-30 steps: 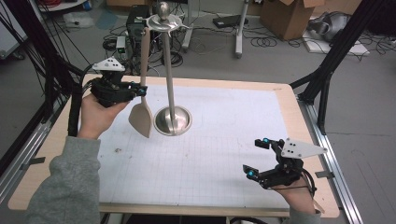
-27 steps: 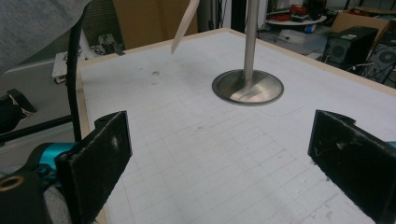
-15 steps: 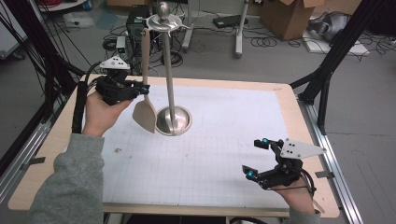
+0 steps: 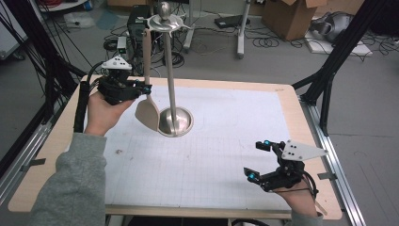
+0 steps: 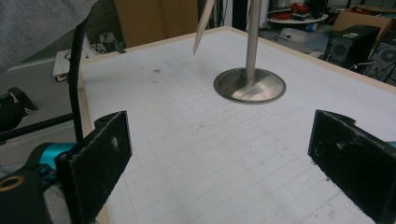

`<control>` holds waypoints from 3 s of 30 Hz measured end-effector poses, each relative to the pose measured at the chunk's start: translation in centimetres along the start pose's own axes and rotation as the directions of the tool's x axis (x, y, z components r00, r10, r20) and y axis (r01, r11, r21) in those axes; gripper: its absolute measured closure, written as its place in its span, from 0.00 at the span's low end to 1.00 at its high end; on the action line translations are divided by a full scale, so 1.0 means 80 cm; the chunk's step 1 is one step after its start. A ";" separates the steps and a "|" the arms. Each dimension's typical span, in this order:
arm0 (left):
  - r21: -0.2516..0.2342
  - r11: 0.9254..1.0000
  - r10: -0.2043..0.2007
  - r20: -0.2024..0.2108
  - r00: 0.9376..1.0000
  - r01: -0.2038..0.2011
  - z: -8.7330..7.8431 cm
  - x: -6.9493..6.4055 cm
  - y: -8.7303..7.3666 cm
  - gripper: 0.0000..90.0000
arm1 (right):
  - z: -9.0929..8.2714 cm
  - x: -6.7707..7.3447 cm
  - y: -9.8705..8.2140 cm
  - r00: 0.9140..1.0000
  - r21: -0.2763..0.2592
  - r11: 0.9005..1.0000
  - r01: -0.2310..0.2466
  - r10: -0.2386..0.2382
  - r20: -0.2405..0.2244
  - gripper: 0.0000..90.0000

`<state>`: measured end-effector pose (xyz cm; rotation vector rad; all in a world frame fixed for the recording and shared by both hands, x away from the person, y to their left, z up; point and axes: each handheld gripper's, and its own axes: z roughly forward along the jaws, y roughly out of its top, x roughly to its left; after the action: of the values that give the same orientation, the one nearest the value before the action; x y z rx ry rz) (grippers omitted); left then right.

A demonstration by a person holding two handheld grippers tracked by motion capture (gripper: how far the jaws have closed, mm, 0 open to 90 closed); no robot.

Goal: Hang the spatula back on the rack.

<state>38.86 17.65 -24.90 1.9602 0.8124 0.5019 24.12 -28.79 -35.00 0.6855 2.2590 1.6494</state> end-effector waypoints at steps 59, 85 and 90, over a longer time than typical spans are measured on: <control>-0.328 0.942 -0.055 0.033 0.998 0.063 -0.124 -0.003 -0.142 0.10 | 0.014 -0.014 0.010 1.000 -0.040 0.999 0.005 -0.005 0.009 0.06; -0.351 0.933 -0.098 -0.024 0.995 0.084 -0.161 -0.015 -0.200 0.10 | 0.004 -0.022 0.016 0.999 -0.105 0.995 -0.002 0.006 0.042 0.06; -0.342 0.936 -0.103 -0.029 0.994 0.087 -0.163 -0.017 -0.208 0.10 | 0.002 -0.023 0.017 0.999 -0.118 0.993 0.004 0.002 0.050 0.06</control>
<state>24.05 30.45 -33.07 1.5883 0.7876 0.5897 26.05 -29.31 -33.90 0.6894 2.1079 1.7291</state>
